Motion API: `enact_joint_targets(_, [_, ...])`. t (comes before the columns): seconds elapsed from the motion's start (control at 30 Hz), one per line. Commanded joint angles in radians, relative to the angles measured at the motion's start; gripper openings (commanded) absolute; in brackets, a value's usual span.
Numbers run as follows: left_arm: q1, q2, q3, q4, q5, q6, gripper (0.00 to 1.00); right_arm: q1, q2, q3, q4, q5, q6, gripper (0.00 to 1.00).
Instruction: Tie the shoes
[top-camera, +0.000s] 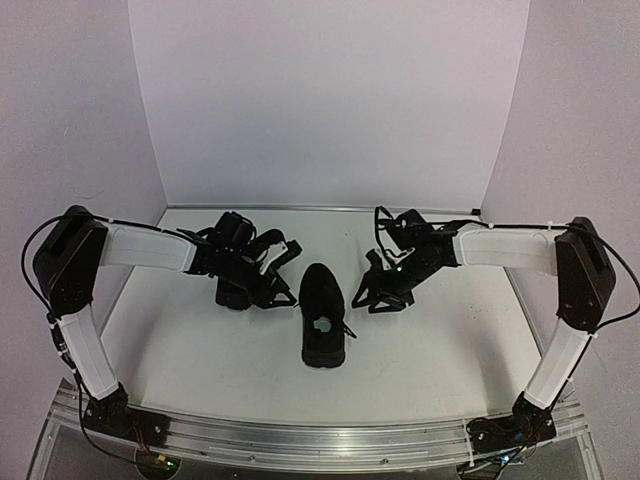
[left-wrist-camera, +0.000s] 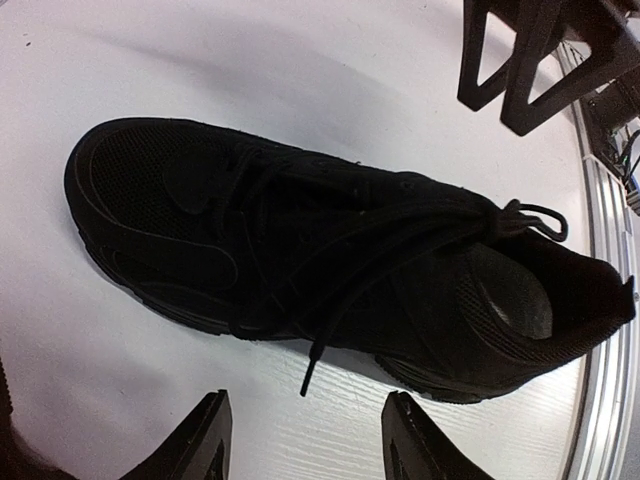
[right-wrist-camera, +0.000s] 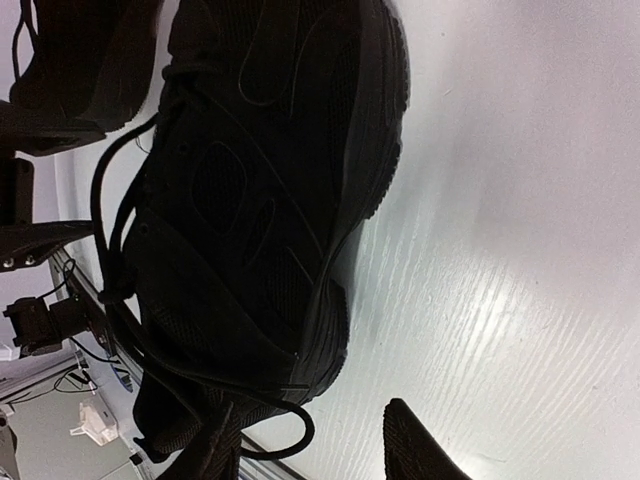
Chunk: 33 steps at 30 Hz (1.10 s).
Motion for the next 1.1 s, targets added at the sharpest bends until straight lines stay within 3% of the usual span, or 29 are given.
enact_joint_targets(0.0, [-0.004, 0.076, 0.094, -0.019, 0.034, 0.053, 0.54, -0.017, 0.004, 0.049, -0.018, -0.068, -0.059, 0.53])
enact_joint_targets(0.13, [-0.003, 0.105, 0.132, -0.032, 0.060, 0.065, 0.56, -0.010, -0.010, 0.057, -0.018, -0.143, -0.102, 0.61])
enact_joint_targets(0.23, [-0.004, 0.071, 0.119, 0.002, 0.071, 0.059, 0.57, 0.020, 0.000, 0.080, -0.017, -0.147, -0.118, 0.62])
enact_joint_targets(0.4, [-0.004, 0.036, 0.124, 0.011, 0.053, 0.069, 0.58, 0.051, 0.054, 0.094, -0.018, -0.121, -0.125, 0.60])
enact_joint_targets(0.83, [-0.003, 0.144, 0.257, -0.047, 0.079, 0.091, 0.56, 0.056, 0.135, 0.104, -0.041, -0.003, -0.121, 0.51])
enact_joint_targets(1.07, [-0.002, 0.124, 0.208, -0.068, 0.087, 0.102, 0.54, 0.049, 0.116, 0.158, -0.063, 0.080, -0.091, 0.49])
